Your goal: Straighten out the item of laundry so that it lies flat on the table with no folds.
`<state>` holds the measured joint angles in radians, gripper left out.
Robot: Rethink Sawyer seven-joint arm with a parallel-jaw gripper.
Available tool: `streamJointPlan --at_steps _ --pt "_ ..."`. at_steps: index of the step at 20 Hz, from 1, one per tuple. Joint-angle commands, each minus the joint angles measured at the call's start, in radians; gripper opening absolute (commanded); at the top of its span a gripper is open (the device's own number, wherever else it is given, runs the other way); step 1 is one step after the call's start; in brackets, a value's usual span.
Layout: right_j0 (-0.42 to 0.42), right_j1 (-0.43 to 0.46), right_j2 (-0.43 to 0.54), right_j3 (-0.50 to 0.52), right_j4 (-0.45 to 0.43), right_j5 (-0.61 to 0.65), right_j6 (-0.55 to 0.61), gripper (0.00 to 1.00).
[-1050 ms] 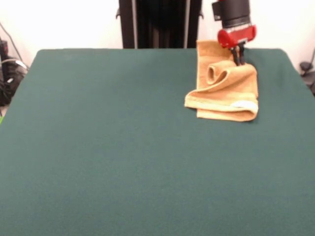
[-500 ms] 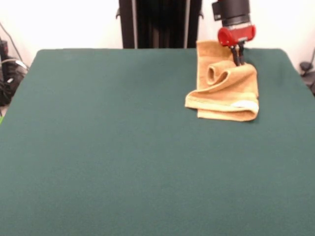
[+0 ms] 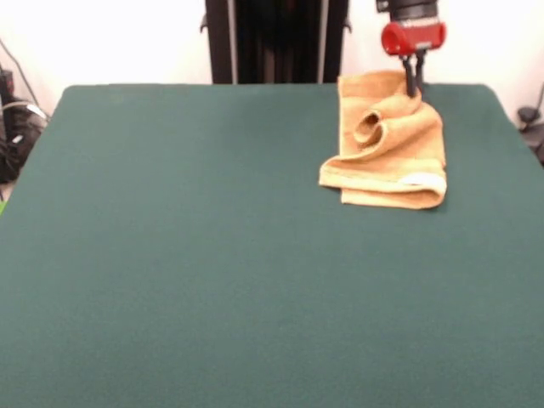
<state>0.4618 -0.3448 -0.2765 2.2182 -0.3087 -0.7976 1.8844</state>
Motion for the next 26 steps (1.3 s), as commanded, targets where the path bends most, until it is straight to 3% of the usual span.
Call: streamJointPlan --at_steps 1,5,9,13,16,20,26 --pt "0.04 -0.187 0.056 0.13 0.066 0.09 0.182 0.0" --pt "0.034 -0.266 0.078 0.161 0.075 0.13 0.184 0.0" --pt "0.041 -0.27 0.077 0.156 0.083 0.128 0.172 0.0" --pt "0.067 -0.217 0.05 0.132 0.133 0.086 0.165 0.0" --pt "0.176 -0.192 -0.023 0.09 0.229 0.105 0.064 0.0" --pt "0.31 -0.076 -0.091 0.008 0.383 0.131 -0.03 0.0" --pt "0.362 -0.015 -0.115 -0.051 0.469 0.168 -0.027 0.0"
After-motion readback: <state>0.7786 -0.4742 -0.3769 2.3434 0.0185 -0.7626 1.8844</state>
